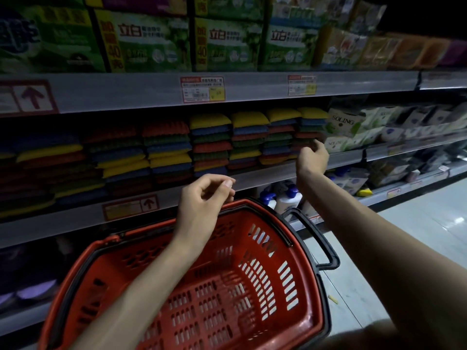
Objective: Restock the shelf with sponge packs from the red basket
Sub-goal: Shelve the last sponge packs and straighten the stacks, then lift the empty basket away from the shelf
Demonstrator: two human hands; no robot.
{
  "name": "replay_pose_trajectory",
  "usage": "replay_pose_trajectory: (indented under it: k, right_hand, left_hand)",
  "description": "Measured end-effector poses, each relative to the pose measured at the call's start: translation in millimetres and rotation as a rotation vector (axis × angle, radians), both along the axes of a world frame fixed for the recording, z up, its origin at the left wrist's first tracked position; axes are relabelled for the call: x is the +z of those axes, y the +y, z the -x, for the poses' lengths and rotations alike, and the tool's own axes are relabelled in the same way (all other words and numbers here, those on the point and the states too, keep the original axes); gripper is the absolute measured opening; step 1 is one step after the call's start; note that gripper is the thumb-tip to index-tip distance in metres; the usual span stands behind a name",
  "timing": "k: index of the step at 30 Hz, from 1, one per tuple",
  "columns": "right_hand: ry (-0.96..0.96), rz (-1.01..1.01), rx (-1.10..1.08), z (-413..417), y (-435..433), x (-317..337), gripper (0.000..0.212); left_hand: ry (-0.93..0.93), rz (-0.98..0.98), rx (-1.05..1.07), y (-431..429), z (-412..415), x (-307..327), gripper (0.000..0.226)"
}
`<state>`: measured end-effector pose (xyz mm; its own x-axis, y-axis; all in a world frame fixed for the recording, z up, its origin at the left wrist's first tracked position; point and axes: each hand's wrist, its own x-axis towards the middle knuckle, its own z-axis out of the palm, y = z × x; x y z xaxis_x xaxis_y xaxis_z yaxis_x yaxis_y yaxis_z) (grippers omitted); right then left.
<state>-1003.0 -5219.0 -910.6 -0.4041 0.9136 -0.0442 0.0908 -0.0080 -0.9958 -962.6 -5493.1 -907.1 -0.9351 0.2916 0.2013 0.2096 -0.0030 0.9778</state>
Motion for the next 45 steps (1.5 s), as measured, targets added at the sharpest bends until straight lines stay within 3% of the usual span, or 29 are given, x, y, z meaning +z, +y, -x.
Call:
replay_pose_trajectory:
  k: [7, 14, 18, 22, 30, 36, 45]
  right_hand:
    - [-0.113, -0.092, 0.125, 1, -1, 0, 0.065]
    - [-0.236, -0.184, 0.159, 6, 15, -6, 0.086]
    - [-0.275, -0.166, 0.213, 22, 52, -37, 0.081]
    - [-0.254, -0.185, 0.252, -13, 3, 2, 0.072]
    - [-0.201, -0.439, 0.495, -69, -58, 31, 0.053]
    - [-0.178, -0.417, 0.614, -109, -90, 35, 0.045]
    - [-0.129, -0.552, 0.728, -158, -148, 72, 0.041]
  left_hand:
    - [-0.029, -0.001, 0.018, -3, -3, -1, 0.014]
    - [-0.05, -0.021, 0.024, -7, -5, 0, 0.015]
    - [-0.046, -0.019, 0.021, -11, -5, 1, 0.015]
    - [-0.009, 0.019, 0.013, -22, -7, 0, 0.014]
    - [0.146, 0.233, 0.033, -70, -21, -3, 0.01]
    - [0.163, 0.238, 0.074, -102, -41, 5, 0.011]
    - [0.231, 0.234, 0.086, -128, -78, 43, 0.013]
